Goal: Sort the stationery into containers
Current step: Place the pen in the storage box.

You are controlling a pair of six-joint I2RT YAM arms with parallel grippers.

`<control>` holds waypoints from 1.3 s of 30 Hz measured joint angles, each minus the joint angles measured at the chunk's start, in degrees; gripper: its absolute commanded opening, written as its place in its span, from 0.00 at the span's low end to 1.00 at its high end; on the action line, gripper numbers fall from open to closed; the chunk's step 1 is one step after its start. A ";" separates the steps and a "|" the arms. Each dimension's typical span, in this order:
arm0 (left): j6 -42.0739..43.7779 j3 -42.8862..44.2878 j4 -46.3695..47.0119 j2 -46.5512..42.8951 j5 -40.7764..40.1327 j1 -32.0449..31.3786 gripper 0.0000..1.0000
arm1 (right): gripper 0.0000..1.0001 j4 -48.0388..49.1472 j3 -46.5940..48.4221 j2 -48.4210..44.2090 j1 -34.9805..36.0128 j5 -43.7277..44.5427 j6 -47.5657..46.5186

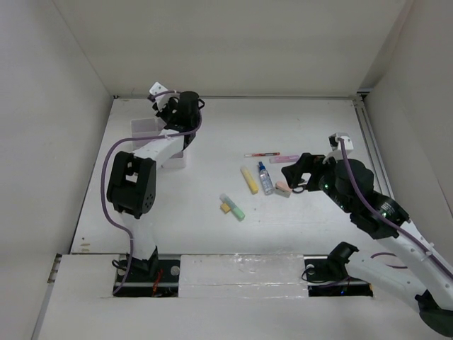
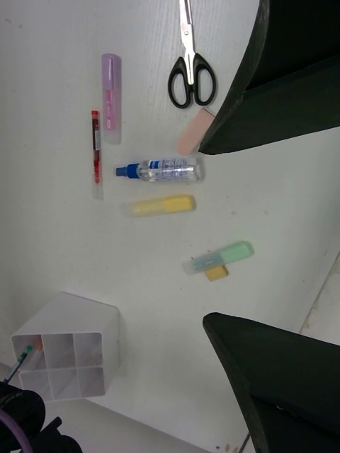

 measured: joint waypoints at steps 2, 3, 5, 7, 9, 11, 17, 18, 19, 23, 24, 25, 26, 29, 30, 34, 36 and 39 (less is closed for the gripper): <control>-0.87 0.35 -0.13 0.11 0.20 0.22 0.00 | 1.00 0.02 0.00 0.04 0.00 0.02 0.00; -1.22 0.39 -0.02 0.11 0.20 0.24 0.00 | 1.00 0.02 0.00 0.04 0.00 0.07 0.00; -1.73 0.39 0.22 0.20 0.37 0.26 0.00 | 1.00 0.04 0.00 0.04 0.00 0.26 -0.11; -2.54 0.39 0.15 0.63 0.52 0.24 0.00 | 1.00 0.04 0.00 0.04 0.00 0.50 -0.24; -3.48 0.39 -0.31 1.31 0.74 0.24 0.00 | 1.00 0.04 0.00 0.07 0.00 0.61 -0.26; -4.57 0.37 -0.90 1.88 1.05 0.24 0.00 | 1.00 0.07 0.00 0.15 0.00 0.66 -0.42; -7.74 -0.09 -1.51 2.34 1.38 0.22 0.00 | 1.00 0.07 0.00 0.42 0.00 0.63 -0.76; -8.33 -0.26 -1.66 2.34 1.40 0.22 0.00 | 1.00 0.09 0.00 0.35 0.00 0.66 -0.85; -8.98 -0.50 -1.86 2.34 1.46 0.22 0.00 | 1.00 0.11 -0.02 0.24 0.00 0.63 -0.87; -11.63 -2.29 -3.08 2.34 1.49 0.22 0.00 | 1.00 0.61 -0.48 -0.57 0.00 0.61 -0.90; -12.20 -2.64 -3.54 2.34 1.49 0.22 0.00 | 1.00 0.87 -0.85 -0.85 0.00 0.59 -0.85; -12.81 -2.93 -4.24 2.34 1.51 0.22 0.02 | 1.00 0.94 -1.22 -1.14 0.00 0.57 -0.83; -13.51 -3.06 -5.01 2.34 1.49 0.22 0.06 | 1.00 1.11 -1.70 -1.40 0.00 0.57 -0.83; -14.97 -3.10 -6.51 2.34 1.42 0.02 0.25 | 1.00 1.18 -2.60 -1.84 0.00 0.17 -0.59; -15.13 -3.15 -6.75 2.32 1.33 -0.11 0.30 | 1.00 1.14 -2.71 -1.92 0.00 0.11 -0.57; -14.99 -4.20 -6.73 1.33 1.22 -1.07 0.53 | 1.00 1.20 -2.86 -2.10 0.00 -0.13 -0.35; -14.80 -4.74 -6.67 0.11 1.29 -1.46 0.61 | 1.00 1.33 -2.86 -2.19 0.00 -0.24 -0.15; -14.71 -5.92 -6.58 -2.91 1.42 -2.03 0.71 | 1.00 1.73 -2.86 -2.25 0.00 -0.42 0.04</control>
